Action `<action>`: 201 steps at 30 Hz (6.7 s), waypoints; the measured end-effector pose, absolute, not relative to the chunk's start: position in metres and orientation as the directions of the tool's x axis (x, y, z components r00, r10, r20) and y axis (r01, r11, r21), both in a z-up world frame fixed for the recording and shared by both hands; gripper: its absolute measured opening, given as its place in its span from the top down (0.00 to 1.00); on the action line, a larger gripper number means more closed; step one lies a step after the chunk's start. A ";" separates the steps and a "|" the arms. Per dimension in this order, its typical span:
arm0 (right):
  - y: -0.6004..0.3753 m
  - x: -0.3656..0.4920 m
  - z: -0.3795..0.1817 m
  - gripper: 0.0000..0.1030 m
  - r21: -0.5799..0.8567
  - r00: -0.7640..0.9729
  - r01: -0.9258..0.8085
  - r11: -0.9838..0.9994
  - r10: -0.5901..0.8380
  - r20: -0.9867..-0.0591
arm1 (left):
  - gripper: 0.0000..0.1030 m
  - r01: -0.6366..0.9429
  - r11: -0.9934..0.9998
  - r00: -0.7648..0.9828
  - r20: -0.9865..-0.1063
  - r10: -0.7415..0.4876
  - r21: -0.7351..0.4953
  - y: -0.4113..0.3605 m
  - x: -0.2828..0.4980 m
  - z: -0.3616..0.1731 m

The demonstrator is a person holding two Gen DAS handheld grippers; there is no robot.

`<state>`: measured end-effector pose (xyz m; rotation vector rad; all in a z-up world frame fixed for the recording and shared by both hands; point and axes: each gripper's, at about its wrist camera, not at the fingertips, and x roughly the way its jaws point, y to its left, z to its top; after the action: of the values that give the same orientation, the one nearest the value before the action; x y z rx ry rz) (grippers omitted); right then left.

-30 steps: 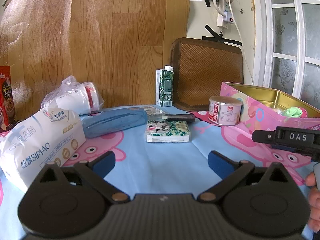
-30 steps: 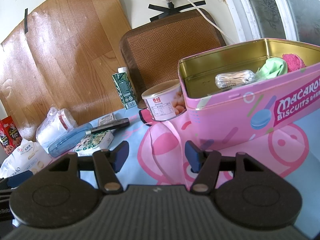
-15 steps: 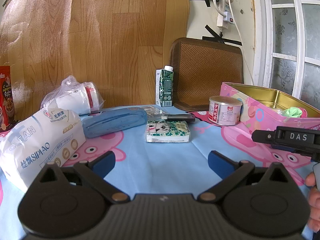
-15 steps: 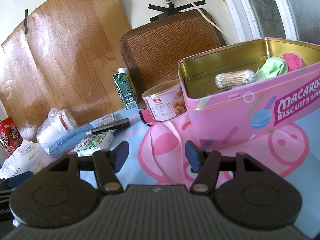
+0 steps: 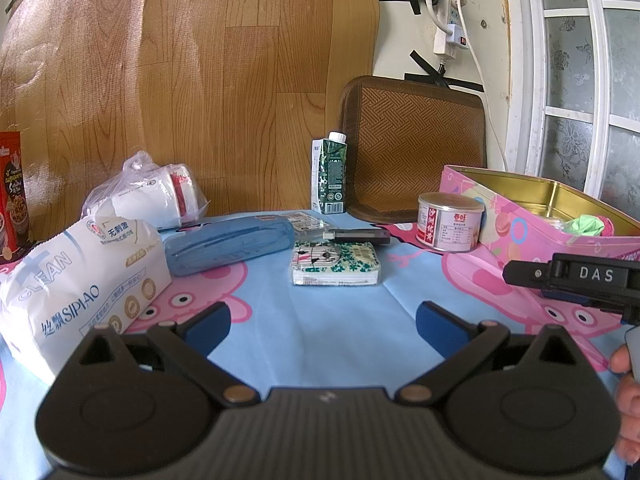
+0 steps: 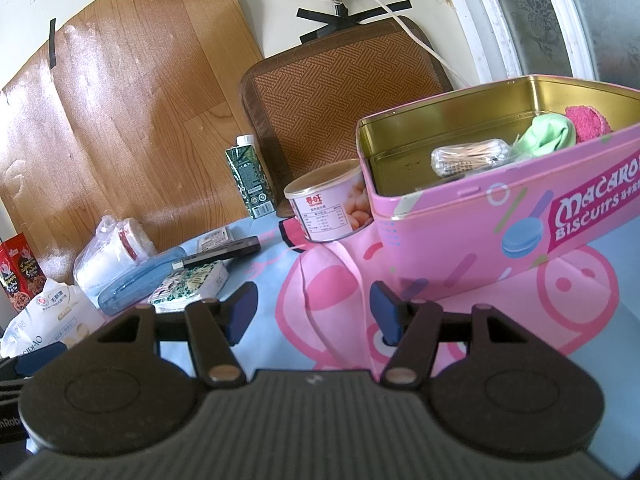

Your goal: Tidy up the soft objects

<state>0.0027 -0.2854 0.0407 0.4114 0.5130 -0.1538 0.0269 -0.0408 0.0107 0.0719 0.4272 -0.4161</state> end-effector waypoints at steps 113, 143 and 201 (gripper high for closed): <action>-0.198 0.014 0.043 0.44 0.261 0.710 -0.250 0.932 0.360 -0.605 | 0.01 0.275 0.942 0.845 -0.419 -0.333 -0.194 0.022 0.044 0.013; -0.192 0.007 0.039 0.31 0.215 0.739 -0.241 0.946 0.323 -0.591 | 0.01 0.288 0.937 0.829 -0.438 -0.348 -0.199 0.020 0.048 0.009; -0.195 0.006 0.038 0.17 0.219 0.745 -0.207 0.954 0.298 -0.597 | 0.06 0.399 0.794 0.661 -0.456 -0.596 -0.459 0.018 0.055 0.011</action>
<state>0.0060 -0.1954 0.0377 0.1423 0.6764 0.2774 0.0548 0.0177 0.0114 -0.3349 0.6304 -0.5742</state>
